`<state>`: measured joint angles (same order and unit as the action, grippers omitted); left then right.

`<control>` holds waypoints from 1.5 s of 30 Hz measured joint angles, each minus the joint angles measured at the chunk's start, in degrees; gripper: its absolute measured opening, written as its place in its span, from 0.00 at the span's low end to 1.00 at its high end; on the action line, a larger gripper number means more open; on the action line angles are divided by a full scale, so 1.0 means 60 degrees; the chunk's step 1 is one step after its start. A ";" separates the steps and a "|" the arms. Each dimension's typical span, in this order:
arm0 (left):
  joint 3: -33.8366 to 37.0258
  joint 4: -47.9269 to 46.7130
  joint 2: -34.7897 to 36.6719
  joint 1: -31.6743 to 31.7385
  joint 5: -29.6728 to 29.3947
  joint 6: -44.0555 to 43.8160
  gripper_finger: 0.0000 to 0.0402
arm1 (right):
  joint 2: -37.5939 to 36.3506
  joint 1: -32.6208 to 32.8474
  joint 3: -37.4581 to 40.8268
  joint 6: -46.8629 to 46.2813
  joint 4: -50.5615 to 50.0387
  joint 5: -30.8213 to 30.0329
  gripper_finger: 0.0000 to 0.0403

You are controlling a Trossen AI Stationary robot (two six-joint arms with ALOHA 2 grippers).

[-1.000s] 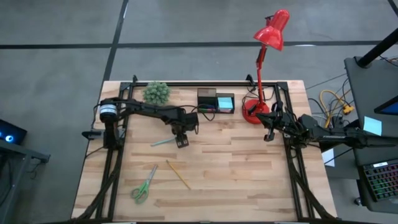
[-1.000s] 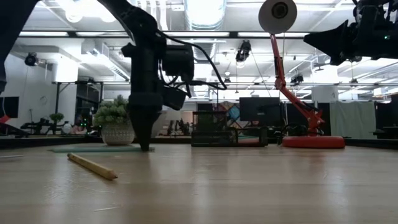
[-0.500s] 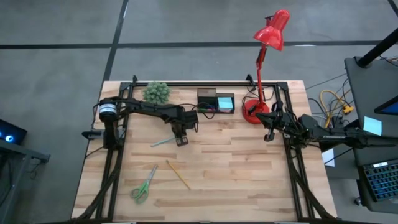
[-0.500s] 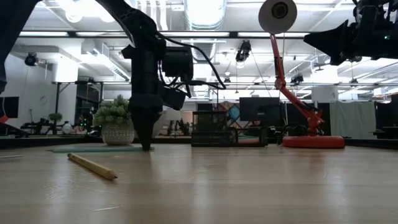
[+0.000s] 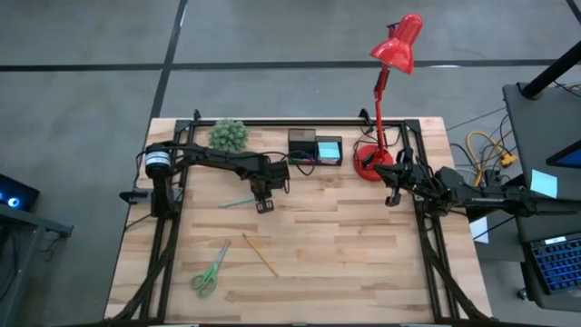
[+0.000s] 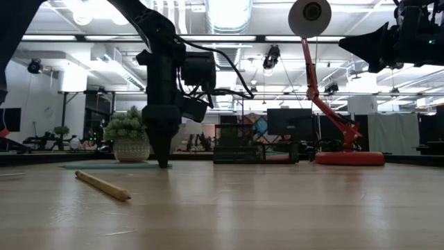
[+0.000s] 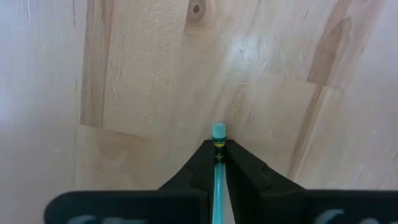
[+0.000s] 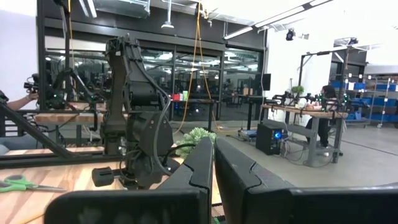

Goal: Pick and place office supplies into organizer
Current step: Put the sky blue pencil into the desk organizer

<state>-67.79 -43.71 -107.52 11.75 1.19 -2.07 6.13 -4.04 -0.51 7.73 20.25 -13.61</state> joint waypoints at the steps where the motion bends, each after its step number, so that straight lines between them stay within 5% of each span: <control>1: -0.0015 -0.0022 0.0010 0.0000 0.0000 0.0000 0.02 | 0.0000 -0.0001 0.0000 0.0000 0.0000 0.0000 0.02; 45: -0.0895 -0.1437 0.0053 -0.0004 0.0029 0.0164 0.02 | 0.0000 0.0002 -0.0004 -0.0004 0.0011 0.0002 0.02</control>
<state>-73.17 -52.33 -107.20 11.73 1.37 -1.08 6.13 -4.03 -0.54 7.70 20.32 -13.60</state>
